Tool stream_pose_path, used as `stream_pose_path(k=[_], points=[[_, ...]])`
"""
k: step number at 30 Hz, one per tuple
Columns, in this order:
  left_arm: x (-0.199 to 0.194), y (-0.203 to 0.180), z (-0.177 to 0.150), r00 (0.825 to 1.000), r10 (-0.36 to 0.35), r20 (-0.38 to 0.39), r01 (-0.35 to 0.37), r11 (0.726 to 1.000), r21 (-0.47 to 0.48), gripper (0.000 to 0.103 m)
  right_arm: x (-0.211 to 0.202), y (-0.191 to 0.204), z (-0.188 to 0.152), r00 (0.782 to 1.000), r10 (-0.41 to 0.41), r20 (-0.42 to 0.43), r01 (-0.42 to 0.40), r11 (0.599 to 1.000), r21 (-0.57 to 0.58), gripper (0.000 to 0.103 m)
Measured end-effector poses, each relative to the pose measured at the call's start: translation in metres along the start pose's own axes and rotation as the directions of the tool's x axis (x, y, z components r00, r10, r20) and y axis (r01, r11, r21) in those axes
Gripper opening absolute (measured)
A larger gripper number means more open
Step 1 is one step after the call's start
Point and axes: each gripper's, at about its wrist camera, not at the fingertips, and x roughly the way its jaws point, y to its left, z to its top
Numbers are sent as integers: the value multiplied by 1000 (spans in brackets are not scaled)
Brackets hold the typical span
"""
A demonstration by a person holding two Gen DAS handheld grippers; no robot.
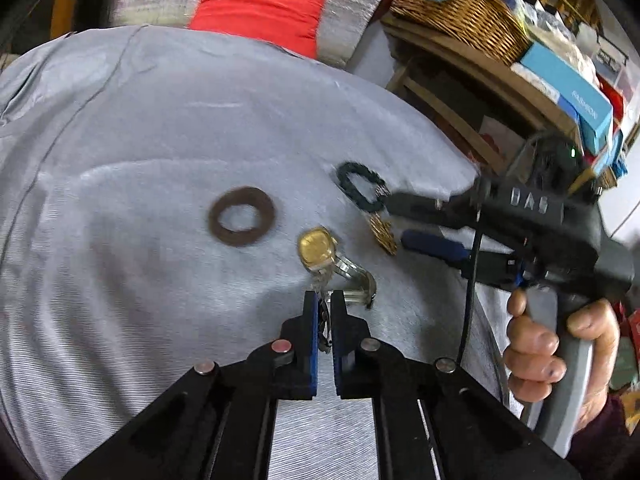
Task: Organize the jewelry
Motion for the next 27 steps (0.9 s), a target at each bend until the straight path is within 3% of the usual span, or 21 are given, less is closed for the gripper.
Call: stream_pose_path(k=[8,9,10,12,17,18,19,21,22,27], points=[[-15,15,3,999,41,27,-41,999,-11,3,15,22,-8,992,-128,12,128,982,-140,53],[-16,16,3,999,45,28,-45,999,-11,3,17,27,-10,987,-161,20,162,972,-172,50],[-17,17,4,998,48,30,-48,999,-10,3,18,29,-12,982,-187,28,189,963,-194,42],[-19,19,5,998,52,29,-51,999,-7,3,20,34,-16,968,-245,52,250,935,-251,38],[-19,16,3,1000,3,13,-4,1000,30,4,18,35,-17,965,-252,66,261,931,-256,36],[-18,15,3,1000,-28,-1,28,999,37,9,16,33,-16,967,-246,64,254,934,-252,36],[-16,12,3,999,-46,-14,47,998,45,14,14,32,-16,970,-236,62,244,938,-246,24],[-14,7,1,999,-44,-18,45,997,67,55,9,32,-14,975,-212,70,222,946,-235,21],[-13,3,0,999,-33,-12,34,996,81,62,11,33,-11,977,-203,71,214,950,-229,19],[4,-9,-5,1000,23,-21,-20,988,153,64,4,20,-6,987,-154,40,159,970,-183,18]])
